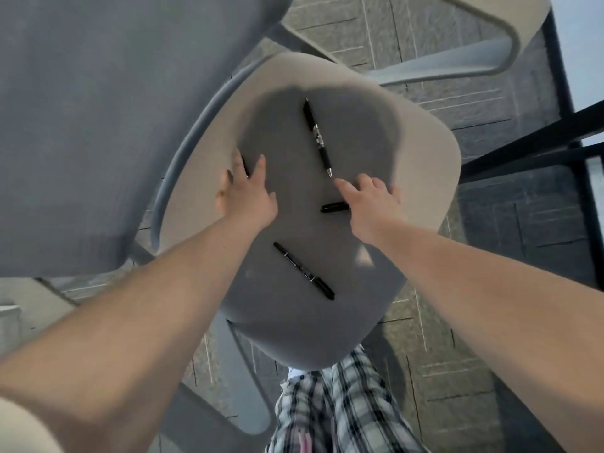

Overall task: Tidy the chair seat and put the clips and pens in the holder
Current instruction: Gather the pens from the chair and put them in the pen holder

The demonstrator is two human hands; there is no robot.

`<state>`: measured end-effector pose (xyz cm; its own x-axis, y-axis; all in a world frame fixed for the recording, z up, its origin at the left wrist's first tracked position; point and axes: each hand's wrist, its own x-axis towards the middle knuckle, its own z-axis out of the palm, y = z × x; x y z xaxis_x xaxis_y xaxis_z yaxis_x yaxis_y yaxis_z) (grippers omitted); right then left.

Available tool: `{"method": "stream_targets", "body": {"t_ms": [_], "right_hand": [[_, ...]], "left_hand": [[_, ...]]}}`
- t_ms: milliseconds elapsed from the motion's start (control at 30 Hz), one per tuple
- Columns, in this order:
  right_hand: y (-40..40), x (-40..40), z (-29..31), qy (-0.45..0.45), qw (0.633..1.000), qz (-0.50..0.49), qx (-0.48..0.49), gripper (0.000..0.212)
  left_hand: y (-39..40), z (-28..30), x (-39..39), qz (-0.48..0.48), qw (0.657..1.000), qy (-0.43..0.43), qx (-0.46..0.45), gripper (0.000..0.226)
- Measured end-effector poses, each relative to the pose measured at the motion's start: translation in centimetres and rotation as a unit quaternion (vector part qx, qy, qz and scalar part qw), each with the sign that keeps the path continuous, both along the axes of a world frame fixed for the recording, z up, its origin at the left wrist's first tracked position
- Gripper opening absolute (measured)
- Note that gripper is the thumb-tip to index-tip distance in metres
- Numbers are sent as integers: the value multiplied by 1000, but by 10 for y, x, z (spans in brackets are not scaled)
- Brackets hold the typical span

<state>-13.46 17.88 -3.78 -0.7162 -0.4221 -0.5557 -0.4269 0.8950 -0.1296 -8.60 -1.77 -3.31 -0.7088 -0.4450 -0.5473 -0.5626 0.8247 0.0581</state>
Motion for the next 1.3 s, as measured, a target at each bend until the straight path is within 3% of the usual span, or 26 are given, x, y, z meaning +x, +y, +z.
{"method": "stream_targets", "body": {"t_ms": [200,433,533,633,767,867,1033,1133,1300], "right_hand": [[1,-6,-7,42,997,65,-7,59],[-9,-24,3,65,994,7,-83,24],[-21,-36,8,76,988,-53,-121,21],[-38,-50,10,50,980,-125,-146,23],[-61,-66,7,35,978,-150,-141,34],[-73,-67,1,20,982,-141,-126,41],[-81,-59,-9,24,985,-141,-98,37],[-82,-54,-10,13,984,-152,-95,33],[-73,-43,-9,-9,988,-141,-59,34]], "left_hand": [[-6,-12,-8,80,996,-35,8,73],[-5,-8,-11,32,999,-24,13,60],[0,-1,-3,-15,999,40,32,57],[7,2,12,-81,983,120,116,69],[16,-5,26,-187,966,65,166,77],[25,-11,34,-212,957,10,197,86],[37,-15,45,-256,945,-10,202,111],[39,-18,52,-308,931,-10,195,104],[45,-20,62,-357,921,-10,154,59]]}}
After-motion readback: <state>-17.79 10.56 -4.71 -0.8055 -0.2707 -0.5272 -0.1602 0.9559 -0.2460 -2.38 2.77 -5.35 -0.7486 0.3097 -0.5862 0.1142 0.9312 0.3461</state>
